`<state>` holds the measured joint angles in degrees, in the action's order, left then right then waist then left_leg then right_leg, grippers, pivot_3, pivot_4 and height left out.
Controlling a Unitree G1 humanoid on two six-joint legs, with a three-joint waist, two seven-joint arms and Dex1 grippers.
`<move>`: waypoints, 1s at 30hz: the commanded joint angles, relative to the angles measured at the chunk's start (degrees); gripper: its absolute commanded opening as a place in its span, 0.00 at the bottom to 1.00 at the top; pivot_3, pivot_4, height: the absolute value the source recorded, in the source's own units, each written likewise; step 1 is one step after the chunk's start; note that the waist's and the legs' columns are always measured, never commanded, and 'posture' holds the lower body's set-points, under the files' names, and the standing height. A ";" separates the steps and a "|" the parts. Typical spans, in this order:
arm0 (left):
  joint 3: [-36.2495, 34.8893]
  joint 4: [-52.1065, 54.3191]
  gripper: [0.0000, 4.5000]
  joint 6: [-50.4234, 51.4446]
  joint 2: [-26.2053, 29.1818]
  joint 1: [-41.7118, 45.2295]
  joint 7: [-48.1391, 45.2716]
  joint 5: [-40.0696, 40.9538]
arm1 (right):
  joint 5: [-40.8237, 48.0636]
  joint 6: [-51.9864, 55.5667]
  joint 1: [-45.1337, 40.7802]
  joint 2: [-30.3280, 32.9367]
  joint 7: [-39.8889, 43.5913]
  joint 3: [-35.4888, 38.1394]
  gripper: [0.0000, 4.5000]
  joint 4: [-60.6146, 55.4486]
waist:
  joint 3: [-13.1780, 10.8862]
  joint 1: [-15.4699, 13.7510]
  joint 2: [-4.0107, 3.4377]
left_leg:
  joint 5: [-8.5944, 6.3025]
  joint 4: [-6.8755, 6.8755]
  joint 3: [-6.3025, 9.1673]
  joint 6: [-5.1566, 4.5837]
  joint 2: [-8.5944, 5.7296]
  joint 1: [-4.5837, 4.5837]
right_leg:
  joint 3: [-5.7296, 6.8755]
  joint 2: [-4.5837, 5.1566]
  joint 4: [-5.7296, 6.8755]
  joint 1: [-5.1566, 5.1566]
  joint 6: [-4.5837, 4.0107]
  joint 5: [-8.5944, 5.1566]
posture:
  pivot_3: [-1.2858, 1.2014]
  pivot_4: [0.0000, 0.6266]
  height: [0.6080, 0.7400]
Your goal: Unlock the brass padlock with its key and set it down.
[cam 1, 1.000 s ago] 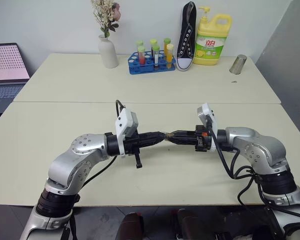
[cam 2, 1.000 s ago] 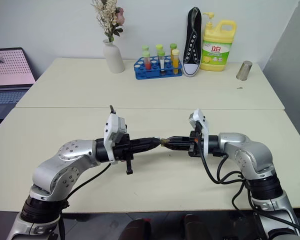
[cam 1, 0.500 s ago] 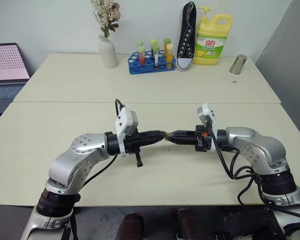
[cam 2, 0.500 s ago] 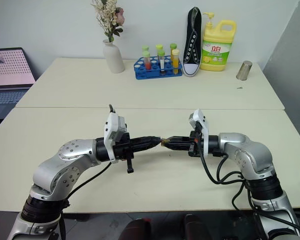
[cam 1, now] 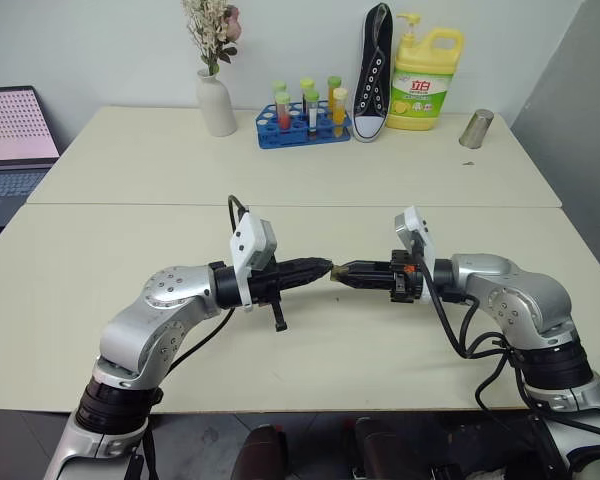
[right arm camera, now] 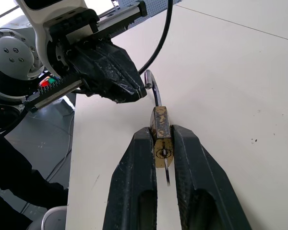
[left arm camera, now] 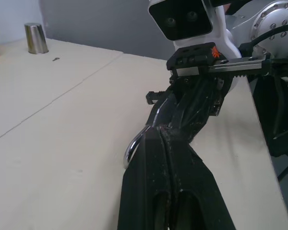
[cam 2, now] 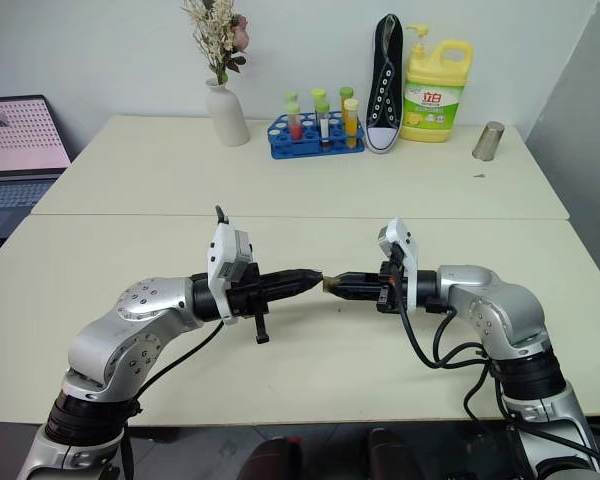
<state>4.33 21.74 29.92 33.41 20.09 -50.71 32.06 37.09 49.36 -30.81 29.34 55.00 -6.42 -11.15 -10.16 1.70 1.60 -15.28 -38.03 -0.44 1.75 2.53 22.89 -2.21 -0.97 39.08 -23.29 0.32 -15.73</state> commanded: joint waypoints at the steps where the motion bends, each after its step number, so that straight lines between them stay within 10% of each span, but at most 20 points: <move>1: -0.37 3.94 0.00 -5.96 2.66 -2.32 -2.75 -3.23 | -0.18 -0.73 -0.83 0.47 -0.18 0.74 0.03 -0.17 | -0.01 0.07 -0.02 | 0.00 0.03 -0.02 0.00 0.01 -0.01 | -0.02 0.00 0.00 0.00 0.00 0.00 | 0.52 0.24 1.00; 6: 1.51 4.74 0.13 -24.05 10.64 -10.48 -9.35 -15.71 | -0.52 1.84 -1.64 1.80 -0.90 0.73 0.03 2.30 | -0.03 0.04 -0.05 | 0.00 0.06 -0.07 0.00 0.01 -0.03 | -0.08 0.00 -0.04 -0.01 -0.02 0.00 | 0.52 0.24 1.00; 18: 0.21 -4.40 1.00 -44.43 9.10 -12.96 -7.20 -22.45 | -3.31 9.81 -5.67 4.01 1.72 -5.70 0.03 11.98 | -0.04 -0.06 -0.06 | -0.01 0.05 -0.14 -0.02 0.03 -0.01 | -0.09 0.03 -0.06 -0.04 -0.02 -0.01 | 0.52 0.24 1.00; 27: 1.47 -4.48 1.00 -41.17 6.58 -10.69 -6.39 -21.19 | -7.37 11.43 -8.17 2.77 0.86 -8.80 0.03 19.64 | -0.04 -0.02 -0.06 | -0.01 0.06 -0.10 -0.02 0.04 0.00 | -0.05 0.02 -0.05 -0.04 -0.02 -0.01 | 0.52 0.24 1.00; 30: 1.59 -4.60 1.00 -40.12 6.27 -10.39 -6.47 -21.02 | -10.11 8.83 -8.18 3.15 0.72 -9.48 0.25 21.16 | -0.04 -0.01 -0.06 | -0.01 0.05 -0.12 -0.02 0.04 -0.01 | -0.07 0.02 -0.05 -0.04 -0.02 -0.01 | 0.52 0.24 1.00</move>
<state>6.35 16.14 -10.44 40.00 9.08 -57.54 10.04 28.50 59.87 -37.85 32.04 55.95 -15.83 9.97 -10.19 1.69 1.54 -15.29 -37.98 -0.54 1.74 2.57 22.88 -2.26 -0.96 39.03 -23.33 0.30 -15.74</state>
